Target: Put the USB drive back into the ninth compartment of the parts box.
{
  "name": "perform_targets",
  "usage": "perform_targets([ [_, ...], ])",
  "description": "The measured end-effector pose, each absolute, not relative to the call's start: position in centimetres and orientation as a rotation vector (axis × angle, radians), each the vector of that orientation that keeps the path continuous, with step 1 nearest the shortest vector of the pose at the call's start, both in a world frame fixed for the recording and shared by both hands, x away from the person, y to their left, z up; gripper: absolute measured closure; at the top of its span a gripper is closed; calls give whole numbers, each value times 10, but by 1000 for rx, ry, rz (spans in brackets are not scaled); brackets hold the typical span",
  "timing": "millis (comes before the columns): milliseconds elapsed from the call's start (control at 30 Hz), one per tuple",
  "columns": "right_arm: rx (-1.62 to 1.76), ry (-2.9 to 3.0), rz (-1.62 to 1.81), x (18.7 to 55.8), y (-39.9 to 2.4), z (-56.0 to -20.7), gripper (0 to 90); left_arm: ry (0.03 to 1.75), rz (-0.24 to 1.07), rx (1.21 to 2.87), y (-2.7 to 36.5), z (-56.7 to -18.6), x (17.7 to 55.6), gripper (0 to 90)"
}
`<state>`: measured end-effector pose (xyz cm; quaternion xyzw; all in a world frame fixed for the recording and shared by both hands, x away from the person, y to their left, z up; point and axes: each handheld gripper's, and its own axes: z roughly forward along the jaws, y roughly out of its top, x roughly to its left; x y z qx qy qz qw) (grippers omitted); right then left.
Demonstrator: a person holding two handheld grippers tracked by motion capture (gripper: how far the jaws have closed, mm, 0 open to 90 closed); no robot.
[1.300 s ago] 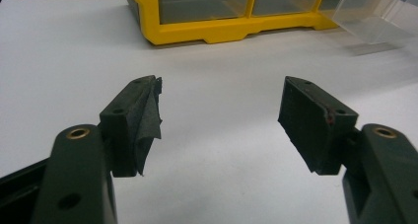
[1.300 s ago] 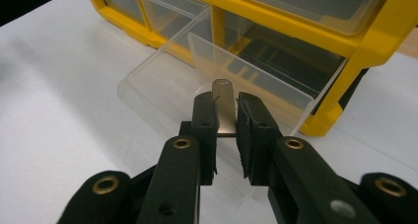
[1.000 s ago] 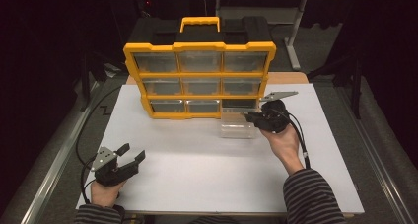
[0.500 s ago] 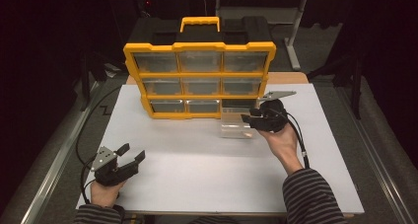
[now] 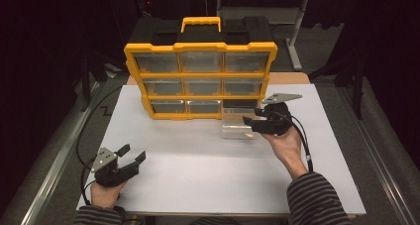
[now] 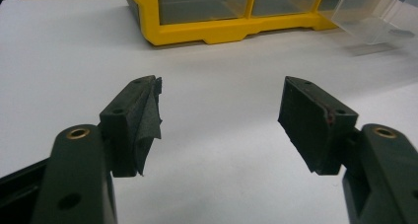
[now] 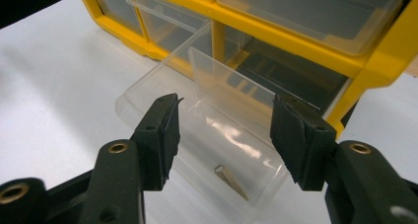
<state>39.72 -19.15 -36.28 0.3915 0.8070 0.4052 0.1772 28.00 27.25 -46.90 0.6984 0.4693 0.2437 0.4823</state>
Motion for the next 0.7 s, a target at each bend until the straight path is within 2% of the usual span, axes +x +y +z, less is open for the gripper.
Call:
perform_targets([
  [700, 1101, 2223, 1188, 373, -215, -366, 422, 1147, 595, 1701, 272, -469, 280, 328],
])
